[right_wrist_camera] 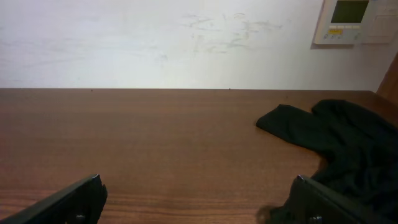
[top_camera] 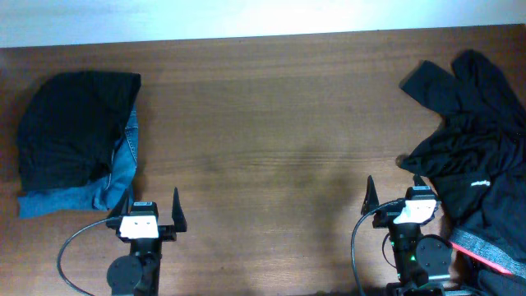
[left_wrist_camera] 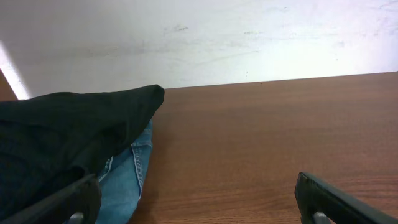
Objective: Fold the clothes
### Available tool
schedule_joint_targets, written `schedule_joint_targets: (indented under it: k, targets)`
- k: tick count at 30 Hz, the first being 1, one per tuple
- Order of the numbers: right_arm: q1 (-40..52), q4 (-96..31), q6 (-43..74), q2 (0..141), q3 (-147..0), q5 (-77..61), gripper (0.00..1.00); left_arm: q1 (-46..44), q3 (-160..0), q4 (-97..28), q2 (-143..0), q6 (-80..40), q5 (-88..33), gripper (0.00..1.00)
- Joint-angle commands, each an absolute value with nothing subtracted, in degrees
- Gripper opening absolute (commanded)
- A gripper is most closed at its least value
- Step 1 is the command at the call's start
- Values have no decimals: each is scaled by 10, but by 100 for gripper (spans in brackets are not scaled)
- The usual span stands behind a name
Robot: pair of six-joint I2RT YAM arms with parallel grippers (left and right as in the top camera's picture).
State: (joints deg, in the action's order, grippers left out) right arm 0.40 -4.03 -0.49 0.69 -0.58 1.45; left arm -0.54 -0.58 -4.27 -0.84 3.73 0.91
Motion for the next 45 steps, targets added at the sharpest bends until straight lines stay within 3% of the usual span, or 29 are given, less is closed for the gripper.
schedule_joint_targets:
  k: [1, 12, 20, 27, 37, 42, 45]
  targets:
    - [0, -45, -8, 4, -3, 19, 98, -7, -5, -46, -3, 48, 13, 99]
    - [0, -57, 6, 5, -17, 31, 99, -7, -17, -22, -5, 19, 6, 99]
    - [0, -147, 25, 70, -128, 124, 99, -7, -93, -26, -81, 15, 6, 99]
    - [-1, -234, 25, 228, -251, 158, 99, -7, -199, -37, -237, 9, 6, 99]
    - [-1, -411, 35, 538, -472, 112, 99, -7, -392, -199, -482, 9, -56, 99]
    - [-1, -472, 36, 645, -547, 79, 99, -7, -426, -205, -541, 9, -101, 99]
    - [-18, -476, 110, 678, -554, 107, 99, -7, -426, -200, -550, 9, -101, 99]
